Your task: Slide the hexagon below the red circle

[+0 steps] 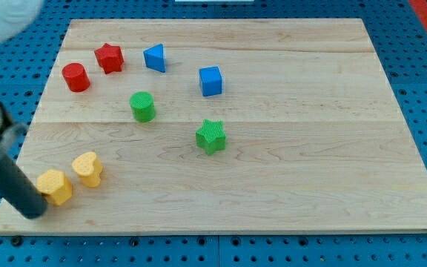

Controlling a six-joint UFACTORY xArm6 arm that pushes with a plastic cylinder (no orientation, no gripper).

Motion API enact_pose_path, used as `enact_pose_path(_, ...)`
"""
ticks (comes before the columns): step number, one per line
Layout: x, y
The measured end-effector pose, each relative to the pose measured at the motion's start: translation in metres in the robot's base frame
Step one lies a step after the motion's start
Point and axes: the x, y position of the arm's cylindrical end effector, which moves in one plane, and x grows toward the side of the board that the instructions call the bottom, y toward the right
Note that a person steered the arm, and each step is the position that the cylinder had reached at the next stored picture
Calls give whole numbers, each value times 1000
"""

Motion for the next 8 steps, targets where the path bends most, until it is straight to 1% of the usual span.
enact_pose_path(1, -25, 26)
enact_pose_path(2, -26, 39)
enact_pose_path(3, -10, 50)
enact_pose_path(4, -52, 85)
enact_pose_path(5, -88, 62)
enact_pose_path(6, -90, 31)
enact_pose_path(7, -97, 32)
enact_pose_path(8, -72, 87)
